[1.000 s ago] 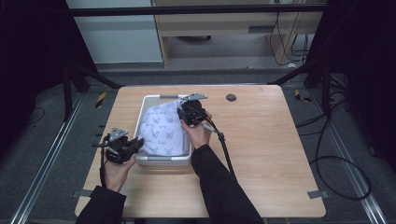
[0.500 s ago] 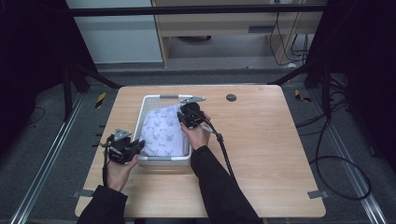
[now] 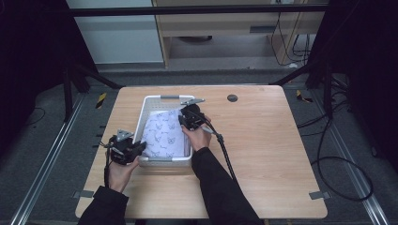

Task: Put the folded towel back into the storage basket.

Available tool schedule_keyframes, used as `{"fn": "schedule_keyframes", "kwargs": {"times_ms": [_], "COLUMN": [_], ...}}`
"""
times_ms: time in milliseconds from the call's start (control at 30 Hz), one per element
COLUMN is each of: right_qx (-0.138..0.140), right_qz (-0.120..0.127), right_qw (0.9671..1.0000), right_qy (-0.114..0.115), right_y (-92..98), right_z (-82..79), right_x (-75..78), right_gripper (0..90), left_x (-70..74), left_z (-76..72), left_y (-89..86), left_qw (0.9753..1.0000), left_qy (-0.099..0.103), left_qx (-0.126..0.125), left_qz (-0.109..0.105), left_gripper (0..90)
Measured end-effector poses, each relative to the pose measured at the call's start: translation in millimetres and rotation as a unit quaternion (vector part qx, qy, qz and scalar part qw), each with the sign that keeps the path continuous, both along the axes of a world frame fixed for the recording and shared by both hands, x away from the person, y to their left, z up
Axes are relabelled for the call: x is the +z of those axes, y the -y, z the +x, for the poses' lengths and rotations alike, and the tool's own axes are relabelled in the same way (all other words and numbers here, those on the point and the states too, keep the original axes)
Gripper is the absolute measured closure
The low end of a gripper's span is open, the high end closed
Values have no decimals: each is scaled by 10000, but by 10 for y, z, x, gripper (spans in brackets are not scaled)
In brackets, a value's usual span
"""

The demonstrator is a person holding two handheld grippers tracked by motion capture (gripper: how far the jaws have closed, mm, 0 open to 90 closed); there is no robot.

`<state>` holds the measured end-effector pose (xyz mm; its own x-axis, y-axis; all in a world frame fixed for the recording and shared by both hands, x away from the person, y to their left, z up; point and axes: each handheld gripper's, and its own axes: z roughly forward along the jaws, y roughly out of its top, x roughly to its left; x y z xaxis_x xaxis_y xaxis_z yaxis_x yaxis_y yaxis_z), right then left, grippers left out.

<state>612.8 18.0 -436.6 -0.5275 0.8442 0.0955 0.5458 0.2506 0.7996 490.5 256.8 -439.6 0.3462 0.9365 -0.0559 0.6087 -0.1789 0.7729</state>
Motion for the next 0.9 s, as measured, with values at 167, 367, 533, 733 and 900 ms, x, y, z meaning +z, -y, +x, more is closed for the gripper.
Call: {"fn": "schedule_keyframes", "kwargs": {"times_ms": [167,367,533,733,900], "right_qx": [59,61,60,9,16], "right_qz": [-190,-378,-262,-39,210], "right_qw": [9998,9992,9992,9990,9986], "right_qy": [-32,118,288,441,486], "right_y": [-12,-9,22,120,269], "right_z": [21,16,-19,-107,-206], "right_x": [-48,-70,14,111,185], "right_gripper": [697,613,549,450,333], "left_x": [-5,31,63,121,149], "left_z": [5,-11,-26,-57,-72], "left_y": [-5,-30,-64,-92,-122], "left_qw": [10000,9998,9996,9988,9981], "left_qy": [2,155,202,380,496], "left_qx": [18,141,169,146,69], "left_qz": [-8,-51,-143,-273,-357], "left_gripper": [756,722,716,688,658]}}
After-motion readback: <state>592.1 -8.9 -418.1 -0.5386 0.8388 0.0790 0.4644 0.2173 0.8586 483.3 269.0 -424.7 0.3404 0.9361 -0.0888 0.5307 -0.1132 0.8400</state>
